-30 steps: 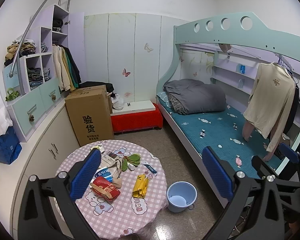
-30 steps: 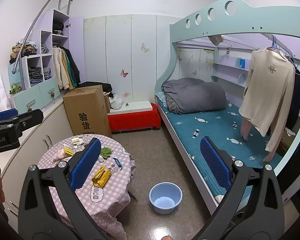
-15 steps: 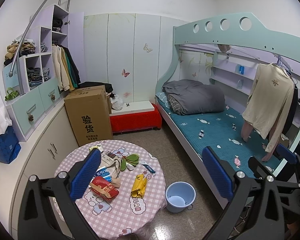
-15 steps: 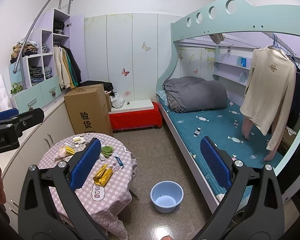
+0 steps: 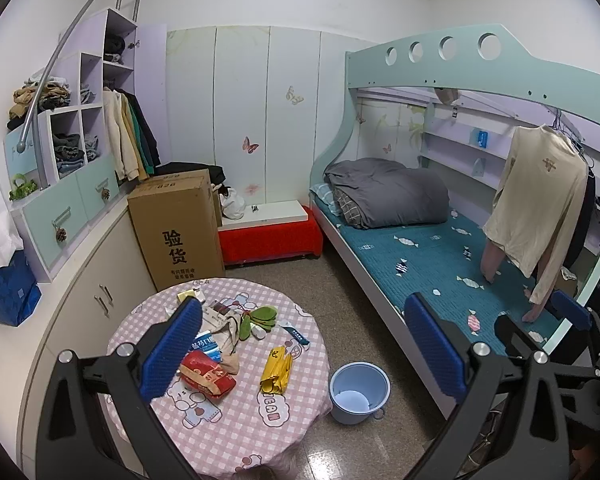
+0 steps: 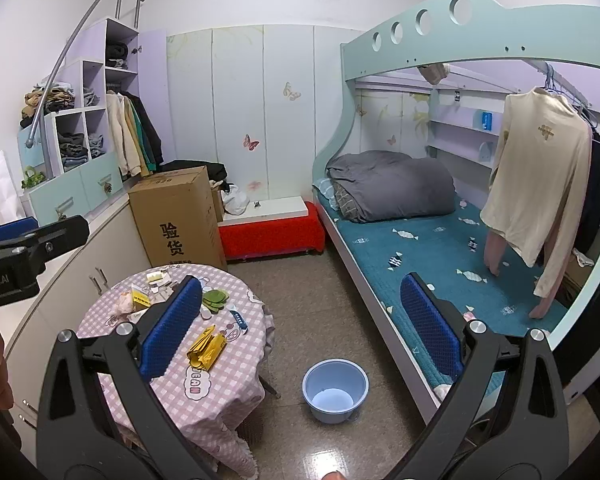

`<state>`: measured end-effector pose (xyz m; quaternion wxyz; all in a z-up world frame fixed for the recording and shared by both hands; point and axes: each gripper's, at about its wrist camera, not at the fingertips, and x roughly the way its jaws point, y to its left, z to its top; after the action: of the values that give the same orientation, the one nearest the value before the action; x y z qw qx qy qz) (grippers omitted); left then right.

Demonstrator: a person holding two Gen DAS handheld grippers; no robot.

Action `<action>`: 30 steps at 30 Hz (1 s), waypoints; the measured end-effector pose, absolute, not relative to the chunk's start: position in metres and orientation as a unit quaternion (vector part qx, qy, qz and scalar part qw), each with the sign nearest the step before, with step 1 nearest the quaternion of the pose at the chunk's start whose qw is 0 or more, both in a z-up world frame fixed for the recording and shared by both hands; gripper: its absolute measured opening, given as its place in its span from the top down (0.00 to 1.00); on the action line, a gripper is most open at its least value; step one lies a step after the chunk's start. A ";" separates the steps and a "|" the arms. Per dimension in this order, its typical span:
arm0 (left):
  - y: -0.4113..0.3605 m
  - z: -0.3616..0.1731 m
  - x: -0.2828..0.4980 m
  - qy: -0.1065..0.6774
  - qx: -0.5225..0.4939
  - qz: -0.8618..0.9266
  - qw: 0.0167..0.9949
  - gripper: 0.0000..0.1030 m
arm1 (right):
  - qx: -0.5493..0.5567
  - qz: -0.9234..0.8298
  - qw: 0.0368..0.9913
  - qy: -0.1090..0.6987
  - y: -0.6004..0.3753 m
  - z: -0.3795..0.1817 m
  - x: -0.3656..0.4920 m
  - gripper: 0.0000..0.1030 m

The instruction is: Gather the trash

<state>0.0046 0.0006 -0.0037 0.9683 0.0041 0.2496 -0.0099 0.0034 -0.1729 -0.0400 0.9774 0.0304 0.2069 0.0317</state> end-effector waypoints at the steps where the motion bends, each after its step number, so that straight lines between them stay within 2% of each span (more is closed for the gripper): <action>1: 0.001 -0.004 0.004 0.249 0.004 -0.010 0.968 0.04 | 0.030 0.032 0.977 0.207 -0.173 -0.040 0.003 0.06; 30: 0.002 -0.007 0.002 0.252 0.003 -0.009 0.968 0.04 | 0.041 0.036 0.976 0.212 -0.174 -0.046 0.002 0.06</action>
<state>0.0024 0.0018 -0.0071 0.9678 0.0033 0.2516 -0.0095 0.0024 -0.1736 -0.0458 0.9758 0.0407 0.2120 0.0359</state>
